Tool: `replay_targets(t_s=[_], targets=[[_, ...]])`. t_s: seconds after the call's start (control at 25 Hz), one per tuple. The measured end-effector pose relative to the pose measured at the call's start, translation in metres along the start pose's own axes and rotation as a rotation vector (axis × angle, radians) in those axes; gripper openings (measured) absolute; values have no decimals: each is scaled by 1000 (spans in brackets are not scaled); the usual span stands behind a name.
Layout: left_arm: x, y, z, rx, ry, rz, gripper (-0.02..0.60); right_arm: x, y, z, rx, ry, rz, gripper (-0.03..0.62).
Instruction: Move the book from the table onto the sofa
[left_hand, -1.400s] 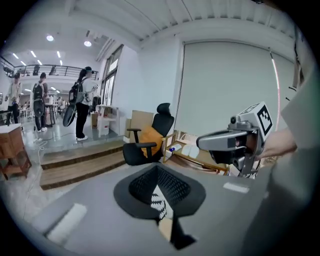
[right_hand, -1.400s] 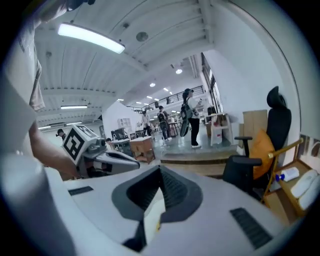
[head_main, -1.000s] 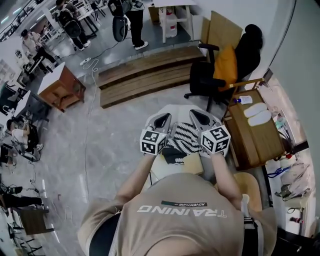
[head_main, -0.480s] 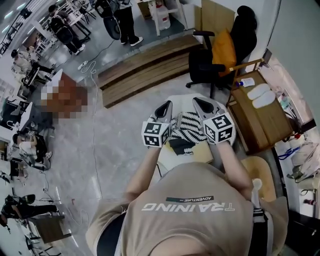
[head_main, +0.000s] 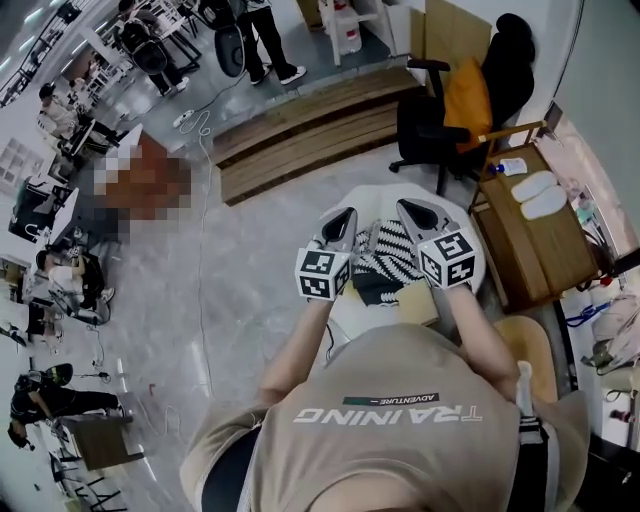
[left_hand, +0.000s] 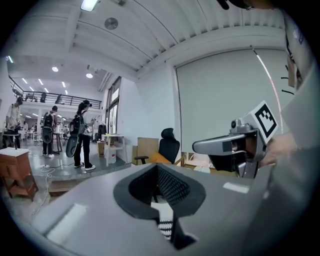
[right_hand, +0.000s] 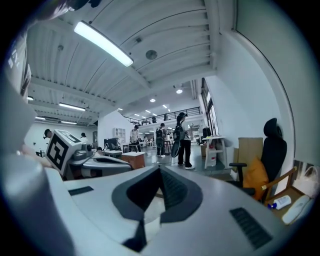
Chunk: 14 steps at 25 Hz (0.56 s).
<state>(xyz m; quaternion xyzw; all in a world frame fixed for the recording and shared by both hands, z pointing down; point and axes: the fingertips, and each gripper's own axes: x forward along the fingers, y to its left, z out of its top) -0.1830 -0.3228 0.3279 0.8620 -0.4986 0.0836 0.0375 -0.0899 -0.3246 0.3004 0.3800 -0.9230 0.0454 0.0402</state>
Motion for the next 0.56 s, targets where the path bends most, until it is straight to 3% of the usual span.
replay_targets(t_s=[0.32,0.56], targets=[[-14,-12,-46,-10,88,-13,-9,-7,7,-9,-18,7,16,5],[-3,-23,-48,1,78,-34,-9,-15,-1,-23,-10,20,22,5]])
